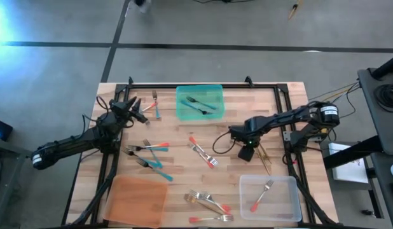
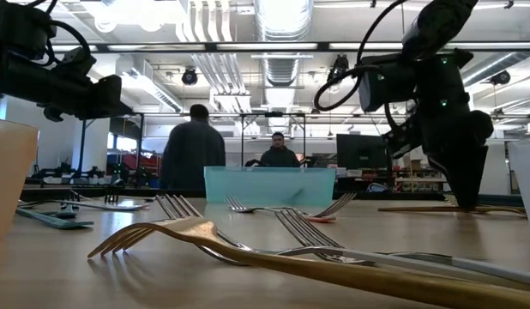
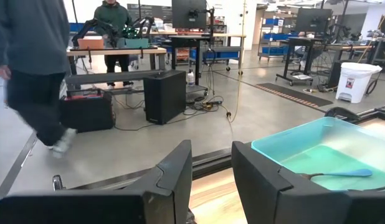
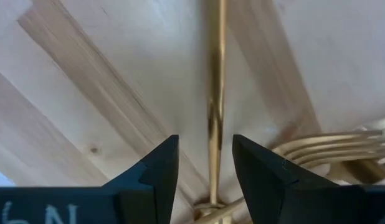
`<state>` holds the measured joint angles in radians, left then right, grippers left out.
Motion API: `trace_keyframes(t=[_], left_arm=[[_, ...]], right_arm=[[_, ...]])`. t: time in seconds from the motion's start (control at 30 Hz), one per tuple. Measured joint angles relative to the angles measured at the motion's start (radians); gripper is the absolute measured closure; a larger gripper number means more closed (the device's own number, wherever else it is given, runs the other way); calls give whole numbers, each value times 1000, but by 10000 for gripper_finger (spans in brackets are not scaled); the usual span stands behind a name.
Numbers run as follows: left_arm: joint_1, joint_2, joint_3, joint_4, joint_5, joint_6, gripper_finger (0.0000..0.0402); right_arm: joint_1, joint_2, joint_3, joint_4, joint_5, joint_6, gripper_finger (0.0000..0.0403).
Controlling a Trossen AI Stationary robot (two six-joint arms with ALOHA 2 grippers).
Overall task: Sort silverware by color (type)
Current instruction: Put the gold fork into the orange bin
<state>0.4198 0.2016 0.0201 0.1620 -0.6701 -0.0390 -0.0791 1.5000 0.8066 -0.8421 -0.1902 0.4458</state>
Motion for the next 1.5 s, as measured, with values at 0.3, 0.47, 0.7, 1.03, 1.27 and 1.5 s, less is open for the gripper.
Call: trace_keyframes(t=[0.3, 0.47, 0.7, 1.03, 1.27, 1.5], left_arm=[[0, 3, 0, -3, 0, 0, 304], [0, 2, 0, -2, 0, 0, 304], [0, 3, 0, -2, 0, 0, 304], [0, 3, 0, -2, 0, 0, 304], [0, 3, 0, -2, 0, 0, 304], [0, 3, 0, -1, 0, 0, 304]], right_arm=[[9, 73, 7, 6, 16, -2, 282], [9, 82, 7, 4, 28, -11, 338], [9, 78, 7, 10, 35, -11, 385], [9, 30, 5, 19, 38, -45, 388], [9, -54, 4, 145, 101, -65, 389], [9, -131, 5, 255, 89, -68, 390]])
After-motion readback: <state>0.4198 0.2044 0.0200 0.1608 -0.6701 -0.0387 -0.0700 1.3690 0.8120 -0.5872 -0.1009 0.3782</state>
